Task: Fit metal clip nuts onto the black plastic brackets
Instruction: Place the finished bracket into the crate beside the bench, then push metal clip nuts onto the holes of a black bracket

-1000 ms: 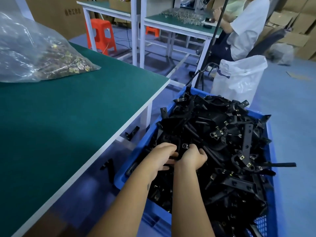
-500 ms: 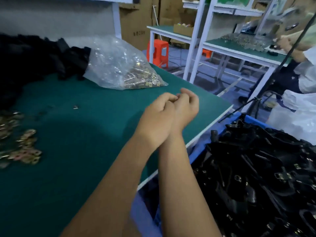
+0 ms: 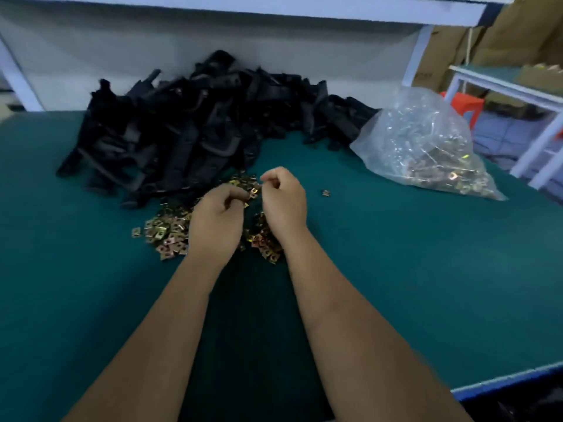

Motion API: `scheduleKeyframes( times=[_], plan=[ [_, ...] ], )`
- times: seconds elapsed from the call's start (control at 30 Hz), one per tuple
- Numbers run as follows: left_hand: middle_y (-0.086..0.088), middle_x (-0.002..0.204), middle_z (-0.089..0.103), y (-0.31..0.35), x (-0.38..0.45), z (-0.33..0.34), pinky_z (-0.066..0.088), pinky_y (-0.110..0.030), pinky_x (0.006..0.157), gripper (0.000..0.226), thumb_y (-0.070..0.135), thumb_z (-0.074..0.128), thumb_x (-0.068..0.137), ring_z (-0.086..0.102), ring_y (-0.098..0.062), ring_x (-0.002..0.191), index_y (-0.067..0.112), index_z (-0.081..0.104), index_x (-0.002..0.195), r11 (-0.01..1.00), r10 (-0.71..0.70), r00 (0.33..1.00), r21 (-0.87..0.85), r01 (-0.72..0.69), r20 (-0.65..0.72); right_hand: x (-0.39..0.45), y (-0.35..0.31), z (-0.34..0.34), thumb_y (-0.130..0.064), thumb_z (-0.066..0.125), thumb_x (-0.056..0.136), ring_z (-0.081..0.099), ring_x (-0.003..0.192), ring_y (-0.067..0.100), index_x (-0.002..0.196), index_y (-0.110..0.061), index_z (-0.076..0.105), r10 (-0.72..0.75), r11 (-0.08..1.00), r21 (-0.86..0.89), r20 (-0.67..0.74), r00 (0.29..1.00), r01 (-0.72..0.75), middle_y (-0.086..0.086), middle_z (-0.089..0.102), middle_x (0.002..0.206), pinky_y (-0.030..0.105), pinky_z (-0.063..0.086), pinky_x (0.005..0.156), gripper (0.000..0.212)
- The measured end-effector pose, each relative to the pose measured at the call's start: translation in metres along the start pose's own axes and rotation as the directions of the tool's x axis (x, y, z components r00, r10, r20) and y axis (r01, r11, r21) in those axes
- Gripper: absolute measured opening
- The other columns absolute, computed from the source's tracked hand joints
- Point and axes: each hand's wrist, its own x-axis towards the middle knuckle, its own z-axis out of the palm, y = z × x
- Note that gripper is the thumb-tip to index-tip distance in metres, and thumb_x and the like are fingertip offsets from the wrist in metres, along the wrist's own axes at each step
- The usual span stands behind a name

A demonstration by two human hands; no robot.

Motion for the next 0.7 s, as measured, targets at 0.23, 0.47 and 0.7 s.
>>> scheduleKeyframes(
  times=[0.23,0.47,0.7],
  plan=[
    [-0.015,0.154,0.029,-0.011,0.023,0.0,0.027,-0.036,0.109,0.028,0.014,0.054,0.093,0.021,-0.036,0.143,0.023,0.07,0.114,0.846,0.209,0.963,0.525,-0.089,-0.172,0.008,0.015,0.002,-0.023,0.048,0.094,0.055,0.065,-0.007,0.095,-0.029,0.067,0.013,0.995,-0.096,0.093,0.996,-0.004,-0.016,0.059,0.077,0.025,0.039,0.055,0.02],
    [-0.016,0.161,0.016,-0.02,0.033,0.007,0.007,-0.051,0.119,0.053,0.042,0.043,0.097,0.013,-0.034,0.147,0.011,0.047,0.14,0.584,-0.029,0.998,0.809,0.065,-0.059,0.013,0.019,0.009,-0.022,0.05,0.093,0.05,0.05,-0.006,0.082,-0.034,0.062,0.013,0.991,-0.136,0.069,0.998,-0.004,-0.011,0.058,0.066,0.026,0.035,0.049,0.02],
    [-0.002,0.14,0.042,-0.022,0.03,-0.003,0.015,-0.044,0.108,0.033,0.03,0.053,0.089,0.028,-0.028,0.132,0.017,0.066,0.117,0.709,0.068,0.979,0.7,0.088,-0.191,0.012,0.02,0.006,-0.023,0.051,0.093,0.051,0.062,-0.014,0.085,-0.029,0.067,-0.005,0.997,-0.073,0.089,0.996,0.012,-0.013,0.06,0.075,0.024,0.041,0.059,0.019]
  ],
)
